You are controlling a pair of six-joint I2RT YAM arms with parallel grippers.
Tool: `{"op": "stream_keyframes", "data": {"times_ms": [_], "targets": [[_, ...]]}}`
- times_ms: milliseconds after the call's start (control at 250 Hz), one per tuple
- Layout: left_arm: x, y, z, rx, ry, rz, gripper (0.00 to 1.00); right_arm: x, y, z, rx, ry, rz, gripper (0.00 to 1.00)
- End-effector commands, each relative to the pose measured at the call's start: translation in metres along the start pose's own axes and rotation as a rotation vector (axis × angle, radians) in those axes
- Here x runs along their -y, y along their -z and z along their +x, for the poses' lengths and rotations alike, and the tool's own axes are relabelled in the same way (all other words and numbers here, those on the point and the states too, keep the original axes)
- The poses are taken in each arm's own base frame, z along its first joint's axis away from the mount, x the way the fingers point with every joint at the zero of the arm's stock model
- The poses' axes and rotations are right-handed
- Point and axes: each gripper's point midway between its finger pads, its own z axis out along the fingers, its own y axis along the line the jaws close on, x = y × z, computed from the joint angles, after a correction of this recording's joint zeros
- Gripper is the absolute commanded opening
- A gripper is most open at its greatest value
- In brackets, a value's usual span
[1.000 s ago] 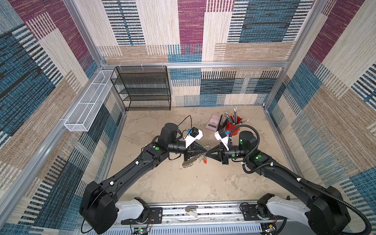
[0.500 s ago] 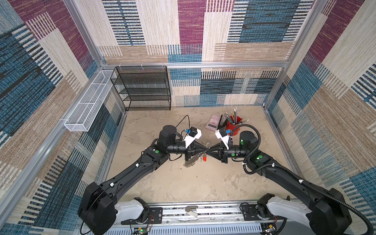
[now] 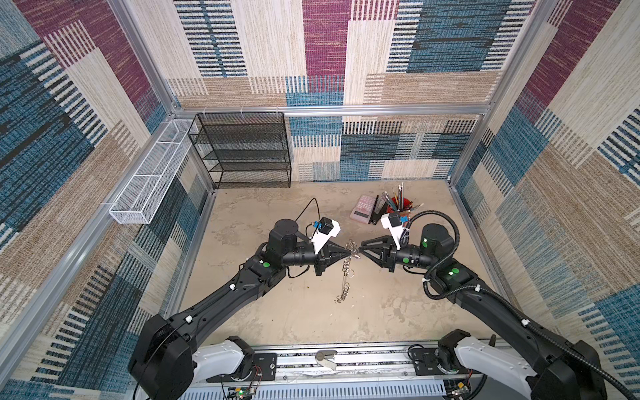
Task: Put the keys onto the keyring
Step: 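Open the right gripper and pull it back from the plate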
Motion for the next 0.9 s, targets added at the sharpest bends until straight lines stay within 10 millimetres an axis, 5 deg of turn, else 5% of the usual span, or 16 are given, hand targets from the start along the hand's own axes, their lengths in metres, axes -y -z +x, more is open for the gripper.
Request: {"op": "stream_keyframes", "data": {"times_ms": [0, 228, 468, 896], "targets": [[-0.002, 0.003, -0.014, 0.069, -0.004, -0.024, 0.0, 0.001, 0.01, -0.02, 0.059, 0.012, 0.025, 0.36], [-0.001, 0.003, -0.021, 0.127, 0.037, -0.013, 0.0, -0.023, 0.014, -0.039, 0.081, 0.065, -0.076, 0.41], [-0.001, 0.001, -0.027, 0.191, 0.091, 0.015, 0.0, -0.046, 0.006, -0.032, 0.036, 0.093, -0.218, 0.38], [0.005, 0.003, -0.033, 0.236, 0.082, 0.054, 0.0, -0.043, -0.015, -0.008, -0.037, 0.073, -0.235, 0.33]]}}
